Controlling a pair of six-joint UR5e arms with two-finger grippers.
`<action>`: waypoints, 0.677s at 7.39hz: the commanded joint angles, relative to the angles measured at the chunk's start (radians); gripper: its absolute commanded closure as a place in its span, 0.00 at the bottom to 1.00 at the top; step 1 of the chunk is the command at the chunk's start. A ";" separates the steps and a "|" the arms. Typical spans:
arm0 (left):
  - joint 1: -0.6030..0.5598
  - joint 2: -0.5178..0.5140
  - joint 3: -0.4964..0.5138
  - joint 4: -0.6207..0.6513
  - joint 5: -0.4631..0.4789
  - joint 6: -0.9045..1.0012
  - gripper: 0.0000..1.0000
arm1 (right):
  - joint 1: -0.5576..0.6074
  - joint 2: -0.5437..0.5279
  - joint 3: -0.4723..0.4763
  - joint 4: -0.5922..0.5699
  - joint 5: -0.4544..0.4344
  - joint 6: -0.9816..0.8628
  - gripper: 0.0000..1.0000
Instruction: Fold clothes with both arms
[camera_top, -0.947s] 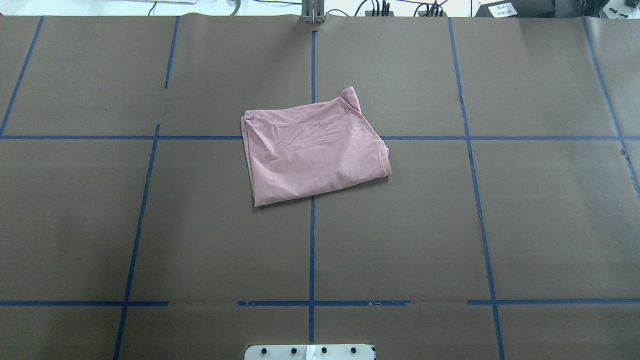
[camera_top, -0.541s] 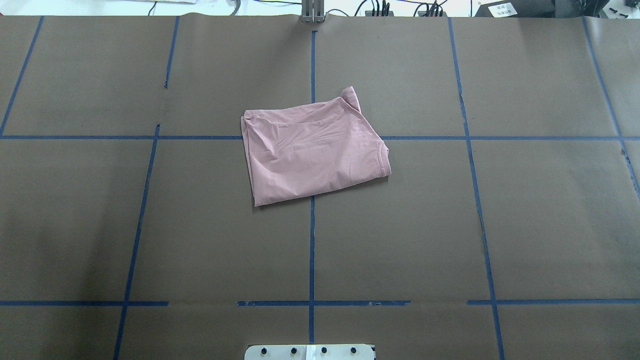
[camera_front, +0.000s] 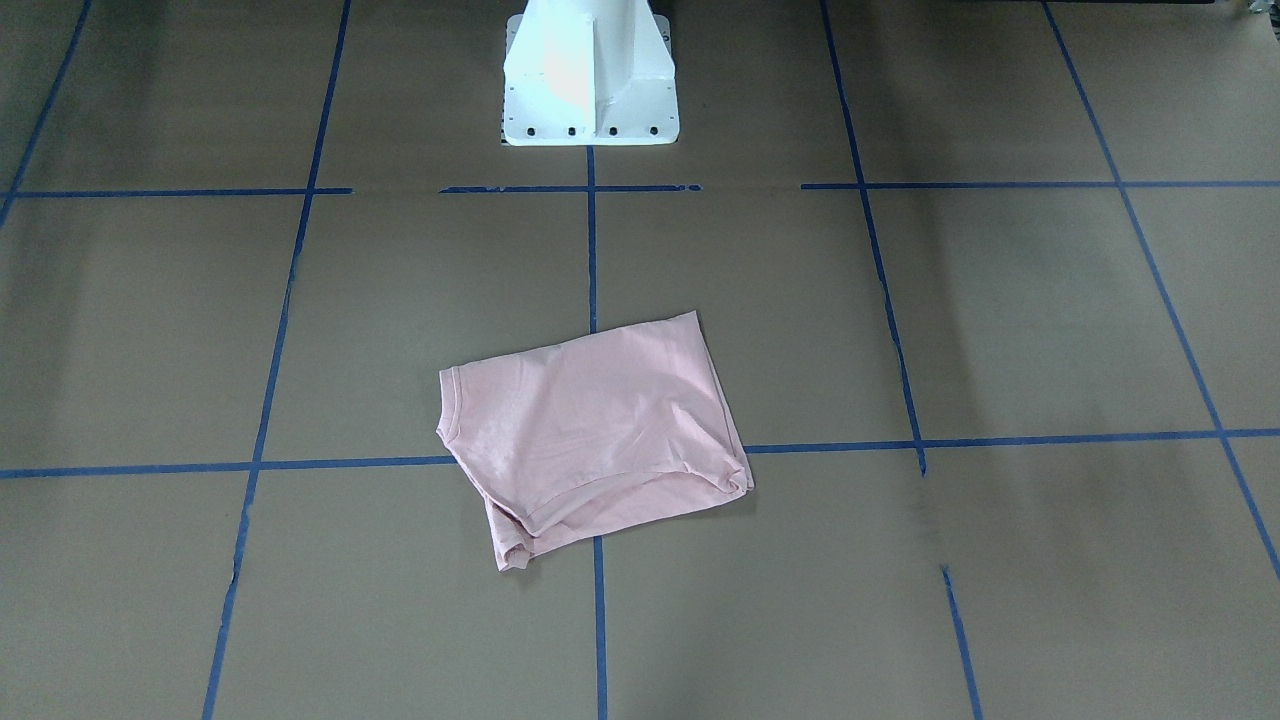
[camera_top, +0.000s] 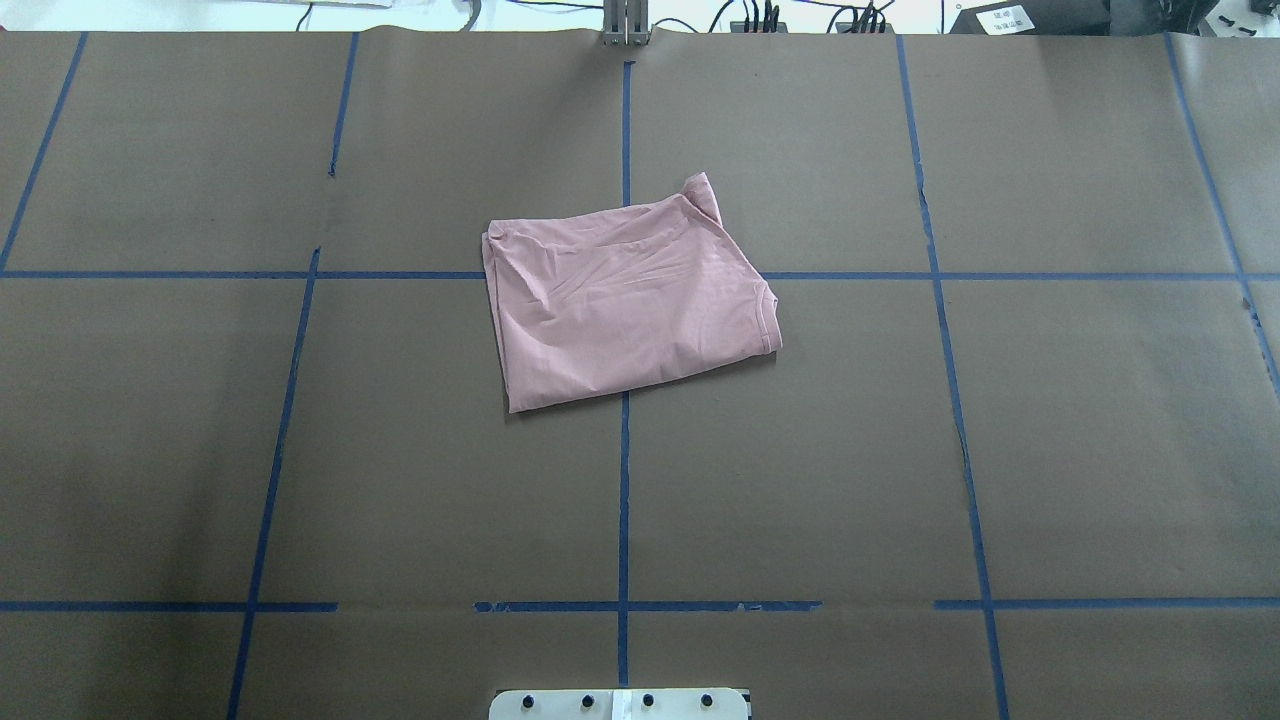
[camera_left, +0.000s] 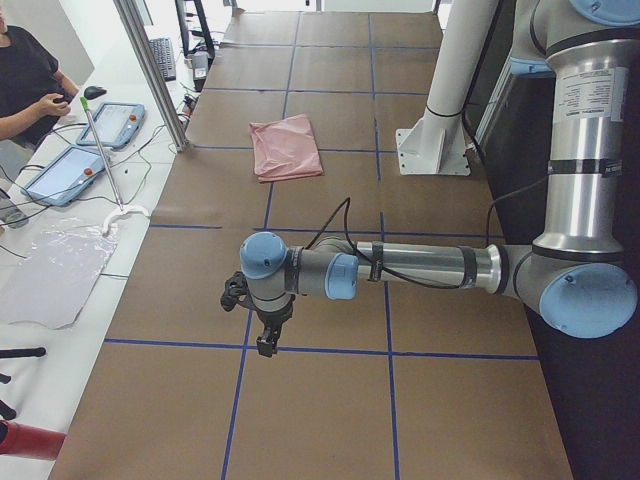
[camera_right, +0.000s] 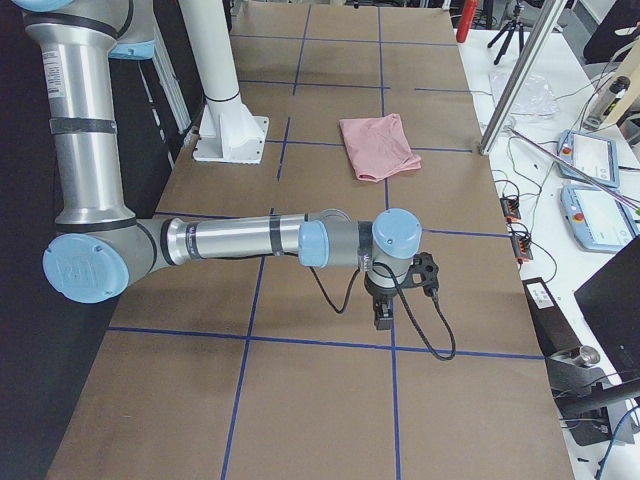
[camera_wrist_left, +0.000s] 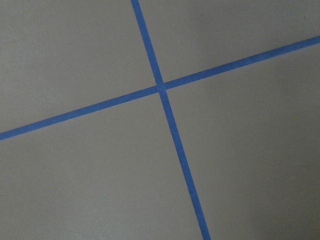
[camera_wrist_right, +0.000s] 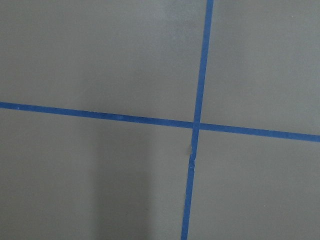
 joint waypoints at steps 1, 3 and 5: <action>-0.026 -0.007 -0.023 0.039 -0.001 0.006 0.00 | 0.000 -0.005 -0.001 -0.001 0.003 0.032 0.00; -0.026 -0.005 -0.023 0.042 -0.001 0.006 0.00 | 0.000 -0.022 0.000 0.001 0.002 0.046 0.00; -0.026 -0.007 -0.028 0.036 -0.001 0.005 0.00 | 0.000 -0.057 -0.014 0.011 -0.001 0.070 0.00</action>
